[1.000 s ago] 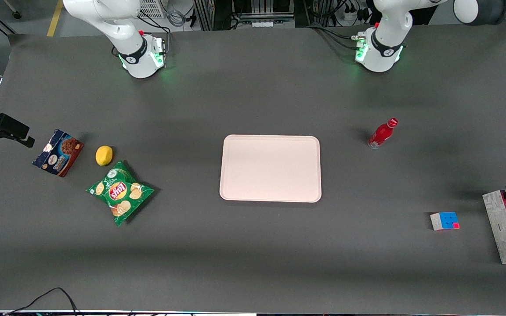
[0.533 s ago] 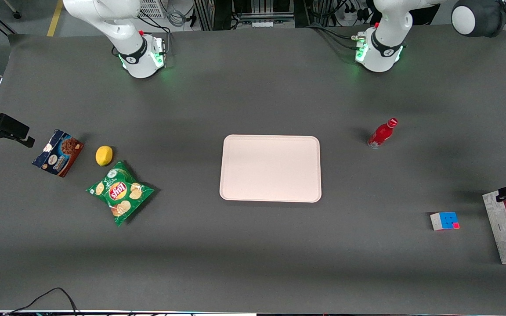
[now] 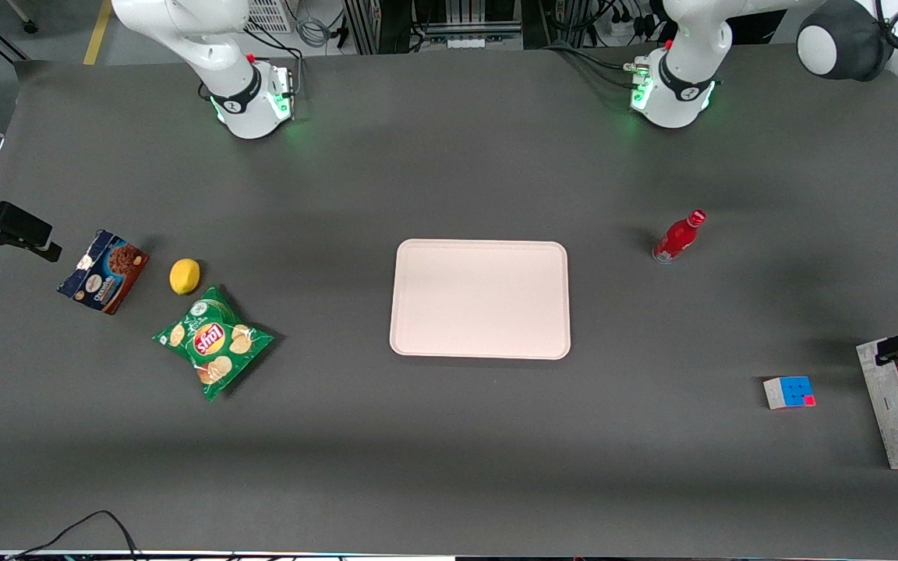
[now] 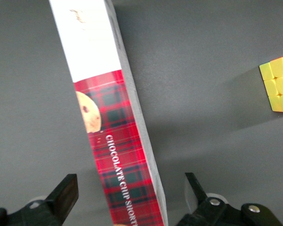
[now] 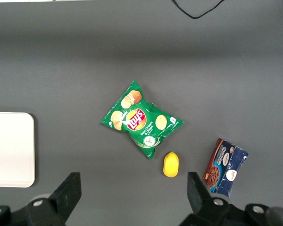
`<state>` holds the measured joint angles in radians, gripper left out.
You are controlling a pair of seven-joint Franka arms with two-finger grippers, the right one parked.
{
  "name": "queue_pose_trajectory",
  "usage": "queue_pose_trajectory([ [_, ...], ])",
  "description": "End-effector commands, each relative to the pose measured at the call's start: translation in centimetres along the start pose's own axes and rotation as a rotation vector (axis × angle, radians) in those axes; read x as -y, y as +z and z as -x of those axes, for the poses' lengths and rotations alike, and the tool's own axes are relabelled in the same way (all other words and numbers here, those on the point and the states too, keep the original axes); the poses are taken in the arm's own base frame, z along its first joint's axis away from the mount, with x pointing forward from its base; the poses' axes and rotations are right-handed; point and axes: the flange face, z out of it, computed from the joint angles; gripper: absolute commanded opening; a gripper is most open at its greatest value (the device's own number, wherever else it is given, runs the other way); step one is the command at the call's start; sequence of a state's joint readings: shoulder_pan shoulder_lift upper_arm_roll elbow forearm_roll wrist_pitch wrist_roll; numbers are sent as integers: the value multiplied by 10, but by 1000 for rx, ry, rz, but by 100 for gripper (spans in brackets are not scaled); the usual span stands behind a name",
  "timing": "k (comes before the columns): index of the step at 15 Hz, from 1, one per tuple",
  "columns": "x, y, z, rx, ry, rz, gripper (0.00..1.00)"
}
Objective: Place red cookie box on tray
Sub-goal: 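Lower the open left gripper and close it around the box's end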
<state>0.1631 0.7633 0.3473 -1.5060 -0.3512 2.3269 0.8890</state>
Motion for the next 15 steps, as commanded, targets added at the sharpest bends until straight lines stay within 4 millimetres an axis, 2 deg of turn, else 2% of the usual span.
queue_pose_trajectory([
  [1,-9,5,-25,-34,24,6,99],
  [5,-3,12,-38,-48,38,-13,100],
  [9,7,17,-31,-43,37,-17,99],
  [10,7,19,-31,-43,35,-15,95],
  [12,11,19,-28,-43,27,-14,77],
  [15,11,15,-30,-46,23,-14,40],
])
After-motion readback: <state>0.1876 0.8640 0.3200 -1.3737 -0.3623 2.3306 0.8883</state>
